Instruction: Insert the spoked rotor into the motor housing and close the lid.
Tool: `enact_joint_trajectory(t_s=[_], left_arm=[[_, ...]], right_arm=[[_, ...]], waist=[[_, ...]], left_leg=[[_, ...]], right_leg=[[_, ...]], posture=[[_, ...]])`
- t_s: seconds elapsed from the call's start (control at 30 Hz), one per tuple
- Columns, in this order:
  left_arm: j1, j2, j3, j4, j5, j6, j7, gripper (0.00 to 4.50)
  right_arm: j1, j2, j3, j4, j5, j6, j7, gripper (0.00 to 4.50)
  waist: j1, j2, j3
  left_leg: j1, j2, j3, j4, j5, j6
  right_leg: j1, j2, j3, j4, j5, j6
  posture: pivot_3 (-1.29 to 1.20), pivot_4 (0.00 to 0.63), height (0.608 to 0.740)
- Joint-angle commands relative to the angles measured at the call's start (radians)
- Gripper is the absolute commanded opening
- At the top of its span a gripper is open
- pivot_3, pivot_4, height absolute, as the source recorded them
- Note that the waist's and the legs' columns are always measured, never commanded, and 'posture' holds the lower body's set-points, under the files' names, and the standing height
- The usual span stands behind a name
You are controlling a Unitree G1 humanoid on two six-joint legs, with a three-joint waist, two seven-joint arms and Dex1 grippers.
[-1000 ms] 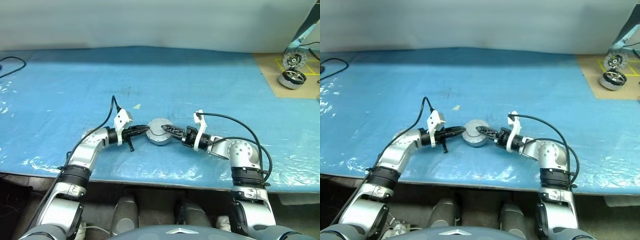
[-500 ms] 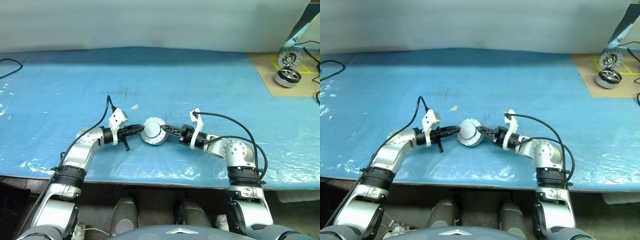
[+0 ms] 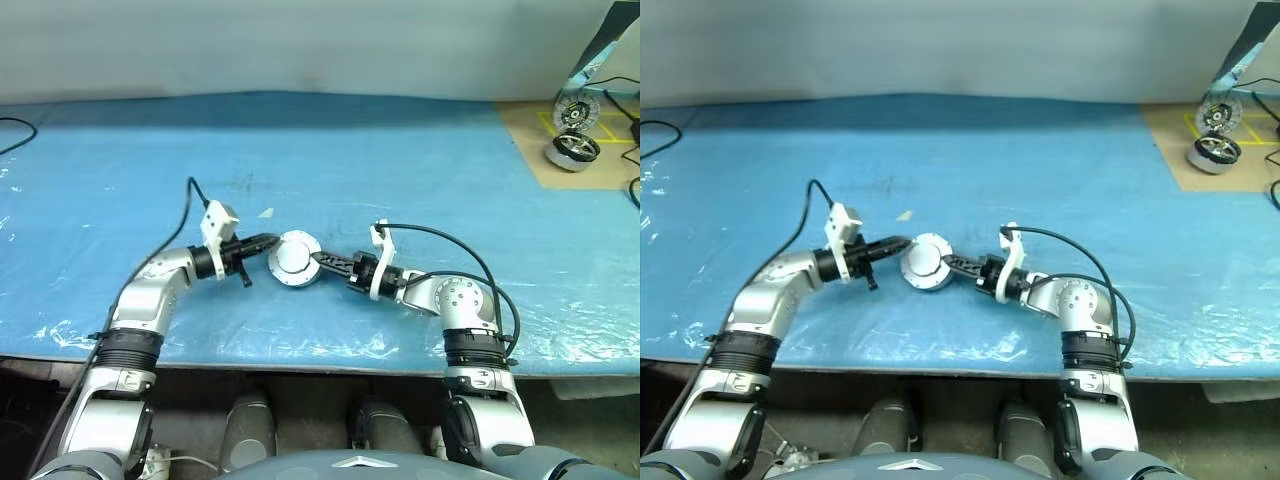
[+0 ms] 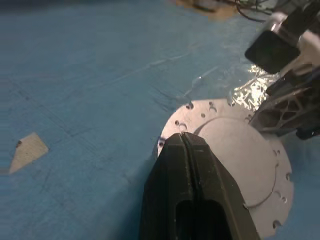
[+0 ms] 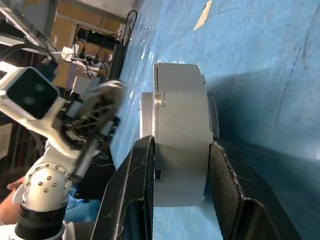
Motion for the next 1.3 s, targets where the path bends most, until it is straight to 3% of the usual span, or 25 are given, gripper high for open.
enact_joint_trajectory(t_s=[0.03, 0.2, 0.33, 0.37, 0.47, 0.8, 1.0, 1.3], left_arm=[[-0.014, 0.074, 0.094, -0.135, -0.201, 0.216, -0.052, 0.0], [0.005, 0.125, 0.134, -0.124, -0.235, 0.274, -0.045, 0.0], [0.024, 0.102, 0.192, -0.096, -0.273, 0.306, 0.024, 0.0], [0.028, 0.083, 0.213, -0.091, -0.287, 0.311, 0.055, 0.18], [0.038, 0.028, 0.272, -0.084, -0.343, 0.342, 0.131, 0.91], [0.081, -0.143, 0.375, -0.071, -0.546, 0.482, 0.317, 4.45], [0.069, -0.234, 0.383, -0.062, -0.67, 0.571, 0.407, 4.48], [0.027, -0.333, 0.353, -0.064, -0.743, 0.586, 0.422, 4.48]], right_arm=[[-0.048, 0.013, -0.088, 0.029, 0.072, 0.015, -0.031, 1.17], [-0.068, 0.031, -0.147, 0.051, 0.113, 0.022, -0.062, 1.17], [-0.081, 0.081, -0.235, 0.0, 0.207, 0.031, -0.127, 1.17], [-0.089, 0.09, -0.254, -0.006, 0.227, 0.028, -0.144, 1.17], [-0.117, 0.109, -0.303, -0.01, 0.286, 0.013, -0.195, 1.17], [-0.188, 0.161, -0.302, -0.037, 0.443, 0.037, -0.316, 1.17], [-0.218, 0.122, -0.284, -0.038, 0.497, 0.051, -0.342, 1.17], [-0.207, 0.073, -0.236, -0.059, 0.538, 0.088, -0.354, 1.17]], waist=[[0.004, 0.0, 0.0], [0.012, 0.0, 0.0], [0.018, 0.0, 0.002], [0.018, 0.0, 0.002], [0.018, -0.001, 0.002], [0.021, -0.004, 0.004], [0.026, -0.008, 0.007], [0.027, -0.008, 0.007]], left_leg=[[-0.003, 0.0, 0.0, 0.001, 0.001, 0.002], [-0.007, -0.001, 0.0, 0.003, 0.001, 0.002], [-0.007, 0.001, -0.001, 0.005, 0.0, -0.001], [-0.007, 0.001, -0.001, 0.006, 0.0, -0.001], [-0.007, 0.001, -0.001, 0.006, 0.0, -0.001], [-0.008, -0.001, -0.001, 0.006, 0.0, -0.001], [-0.009, -0.001, -0.002, 0.007, 0.0, -0.001], [-0.01, -0.001, -0.005, 0.009, 0.0, -0.001]], right_leg=[[-0.003, 0.0, -0.001, 0.001, 0.0, 0.0], [-0.007, 0.002, -0.003, 0.004, -0.001, -0.001], [-0.007, 0.001, -0.003, 0.006, -0.001, -0.001], [-0.007, 0.001, -0.002, 0.007, -0.001, -0.001], [-0.007, 0.001, -0.002, 0.008, -0.001, -0.001], [-0.007, 0.002, -0.002, 0.007, -0.001, -0.001], [-0.007, 0.001, -0.003, 0.007, 0.0, 0.0], [-0.007, 0.003, -0.003, 0.007, 0.001, 0.001]], posture=[[0.0, 0.15, 0.74], [0.0, 0.15, 0.74], [0.0, 0.15, 0.74], [0.0, 0.15, 0.74], [0.0, 0.15, 0.74], [0.0, 0.15, 0.74], [0.0, 0.15, 0.74], [0.0, 0.15, 0.74]])
